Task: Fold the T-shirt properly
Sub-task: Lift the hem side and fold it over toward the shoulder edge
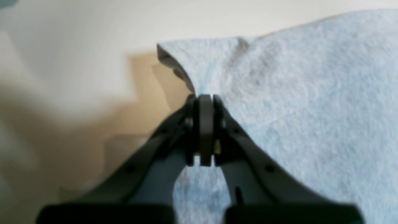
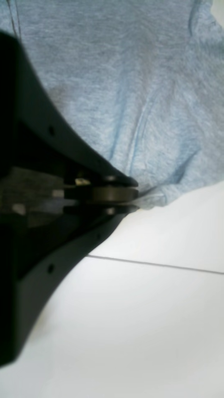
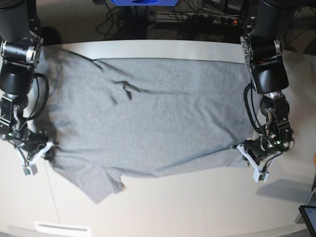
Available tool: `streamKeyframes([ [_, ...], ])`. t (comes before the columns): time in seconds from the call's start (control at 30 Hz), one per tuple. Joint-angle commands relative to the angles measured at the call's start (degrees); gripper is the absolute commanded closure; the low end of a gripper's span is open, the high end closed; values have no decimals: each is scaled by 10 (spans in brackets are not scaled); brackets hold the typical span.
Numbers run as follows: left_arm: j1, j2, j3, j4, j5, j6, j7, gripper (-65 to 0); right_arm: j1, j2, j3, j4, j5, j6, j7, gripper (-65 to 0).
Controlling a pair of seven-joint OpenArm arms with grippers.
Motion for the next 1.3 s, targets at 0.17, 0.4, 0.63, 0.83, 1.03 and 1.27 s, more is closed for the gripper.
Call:
streamKeyframes([
  [0.17,-6,-14,-4,60,-4,-3,10,0,16,13,3,12,7,62,13,0],
  [0.4,7,-20,-4,98,-6,-3,25,0,16,14,4,15,7,66,16,0],
  [0.63,29,-21,0,122,-6,-4,25,0,-1,14,6,85,8,67,15,0],
  [0.83,51,-27,1,163,-6,-4,32,0,-16,15,6,89,8,65,12,0],
  [1.03,57,-28,-3,218,-5,-33,84,0,-25,22,6,90,8,65,12,0],
  [1.27,67,-31,-4,224,0,-50,98,0,-54,30,7,133,11,65,12,0],
])
